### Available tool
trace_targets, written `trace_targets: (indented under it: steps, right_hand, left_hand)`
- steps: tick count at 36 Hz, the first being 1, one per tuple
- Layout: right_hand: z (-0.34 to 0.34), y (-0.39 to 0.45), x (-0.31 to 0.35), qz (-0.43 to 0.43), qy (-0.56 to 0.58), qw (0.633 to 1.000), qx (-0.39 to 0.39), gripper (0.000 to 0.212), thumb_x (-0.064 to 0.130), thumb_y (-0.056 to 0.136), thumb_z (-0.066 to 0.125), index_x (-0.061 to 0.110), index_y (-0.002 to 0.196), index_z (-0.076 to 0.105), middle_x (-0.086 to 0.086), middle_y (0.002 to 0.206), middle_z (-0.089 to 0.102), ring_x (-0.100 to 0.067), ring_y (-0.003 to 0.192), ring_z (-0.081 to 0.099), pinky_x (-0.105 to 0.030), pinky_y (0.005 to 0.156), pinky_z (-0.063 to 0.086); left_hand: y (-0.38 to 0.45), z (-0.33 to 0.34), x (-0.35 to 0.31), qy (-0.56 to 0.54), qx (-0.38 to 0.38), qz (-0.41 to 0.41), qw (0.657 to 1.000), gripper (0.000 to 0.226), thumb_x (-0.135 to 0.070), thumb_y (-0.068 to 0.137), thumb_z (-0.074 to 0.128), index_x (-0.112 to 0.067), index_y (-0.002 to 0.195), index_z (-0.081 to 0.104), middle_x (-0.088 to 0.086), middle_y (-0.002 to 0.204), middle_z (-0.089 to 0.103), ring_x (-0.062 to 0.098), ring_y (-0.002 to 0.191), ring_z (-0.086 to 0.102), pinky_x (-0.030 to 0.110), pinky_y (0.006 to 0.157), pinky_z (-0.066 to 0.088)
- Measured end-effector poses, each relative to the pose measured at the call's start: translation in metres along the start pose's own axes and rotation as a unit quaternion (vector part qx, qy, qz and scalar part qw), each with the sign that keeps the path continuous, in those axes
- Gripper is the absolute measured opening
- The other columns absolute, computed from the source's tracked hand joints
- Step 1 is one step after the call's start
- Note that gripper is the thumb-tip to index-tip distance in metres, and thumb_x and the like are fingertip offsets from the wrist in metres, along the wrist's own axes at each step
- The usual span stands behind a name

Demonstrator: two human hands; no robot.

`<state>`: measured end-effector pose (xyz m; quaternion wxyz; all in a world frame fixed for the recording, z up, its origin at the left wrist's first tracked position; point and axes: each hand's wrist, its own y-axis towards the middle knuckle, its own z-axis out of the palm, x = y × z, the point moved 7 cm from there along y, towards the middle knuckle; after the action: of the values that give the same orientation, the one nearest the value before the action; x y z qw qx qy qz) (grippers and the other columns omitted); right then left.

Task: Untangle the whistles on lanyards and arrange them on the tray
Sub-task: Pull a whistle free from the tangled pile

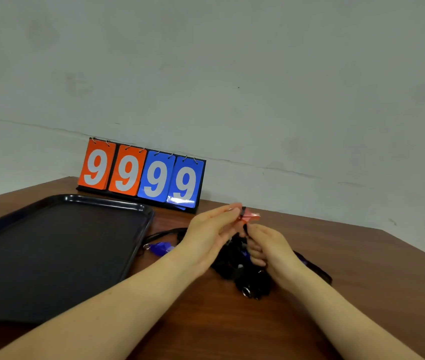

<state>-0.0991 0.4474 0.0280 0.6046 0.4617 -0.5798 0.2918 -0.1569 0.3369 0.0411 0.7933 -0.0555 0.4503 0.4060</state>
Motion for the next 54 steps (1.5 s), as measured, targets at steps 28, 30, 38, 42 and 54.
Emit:
trace_targets:
  steps: [28,30,38,42,54]
  right_hand:
    - [-0.003,-0.015,0.037,-0.172,-0.171,0.966,-0.088,0.024,0.02,0.099,0.048,0.015,0.082,0.065,0.021,0.048,0.052,0.007,0.048,0.047,-0.01,0.053,0.033]
    - [-0.01,-0.013,0.034,-0.159,-0.152,0.97,-0.107,0.024,0.022,0.099,0.049,0.016,0.081,0.064,0.02,0.047,0.05,0.004,0.047,0.045,-0.016,0.056,0.034]
    - [-0.021,-0.008,0.025,-0.104,-0.055,0.986,-0.115,0.028,0.028,0.096,0.053,0.014,0.075,0.065,0.001,0.057,0.047,-0.012,0.05,0.036,-0.021,0.045,0.032]
    - [-0.015,-0.005,0.02,-0.065,0.031,0.995,-0.075,0.036,0.026,0.095,0.055,0.022,0.062,0.067,0.004,0.05,0.043,-0.008,0.043,0.028,-0.02,0.04,0.024]
    - [0.022,-0.013,0.024,-0.185,-0.359,0.915,0.018,0.022,0.028,0.097,0.053,0.022,0.092,0.074,0.013,0.076,0.07,-0.001,0.074,0.063,-0.019,0.069,0.049]
  left_hand:
    - [0.007,-0.028,-0.018,0.482,-0.054,0.08,0.871,0.029,-0.024,0.091,0.063,-0.029,0.12,0.065,-0.01,0.112,0.063,0.003,0.1,0.058,0.015,0.083,0.043]
    - [0.005,-0.021,-0.014,0.486,-0.019,0.073,0.871,0.029,-0.025,0.091,0.063,-0.032,0.119,0.065,-0.011,0.112,0.064,0.003,0.102,0.06,0.014,0.082,0.045]
    - [-0.002,0.0,-0.001,0.322,0.063,0.017,0.944,0.026,-0.014,0.092,0.062,-0.021,0.116,0.068,0.001,0.109,0.072,0.011,0.097,0.068,0.02,0.084,0.053]
    - [-0.003,0.004,0.0,0.222,0.072,0.007,0.972,0.026,-0.011,0.093,0.059,-0.014,0.117,0.068,0.005,0.106,0.073,0.011,0.096,0.069,0.022,0.085,0.052]
    - [0.005,-0.022,-0.014,0.206,-0.068,0.056,0.975,0.02,-0.015,0.09,0.065,-0.02,0.108,0.072,0.0,0.106,0.072,0.01,0.098,0.067,0.025,0.093,0.051]
